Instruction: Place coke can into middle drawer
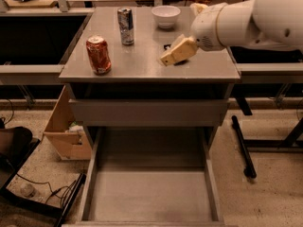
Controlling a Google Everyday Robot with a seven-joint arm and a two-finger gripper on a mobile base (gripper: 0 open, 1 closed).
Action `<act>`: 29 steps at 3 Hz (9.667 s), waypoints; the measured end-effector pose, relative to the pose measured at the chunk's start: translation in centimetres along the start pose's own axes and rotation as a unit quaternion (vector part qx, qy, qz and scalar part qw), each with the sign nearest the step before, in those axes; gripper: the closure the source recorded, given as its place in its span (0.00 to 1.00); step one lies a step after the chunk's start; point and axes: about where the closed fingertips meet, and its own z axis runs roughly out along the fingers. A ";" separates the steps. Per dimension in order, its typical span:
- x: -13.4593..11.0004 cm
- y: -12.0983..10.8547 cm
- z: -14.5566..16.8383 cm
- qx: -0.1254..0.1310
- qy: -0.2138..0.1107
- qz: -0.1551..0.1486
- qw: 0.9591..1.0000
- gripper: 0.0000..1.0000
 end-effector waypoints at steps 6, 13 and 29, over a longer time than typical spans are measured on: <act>-7.5 9.4 18.1 -0.248 -0.150 0.065 0.955 0.00; -9.2 11.3 22.7 -0.255 -0.227 0.087 0.936 1.00; 28.1 38.0 25.6 -0.135 0.012 0.111 0.985 1.00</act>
Offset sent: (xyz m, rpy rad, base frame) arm 0.0594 0.1152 -0.0363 0.1224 0.1279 0.2480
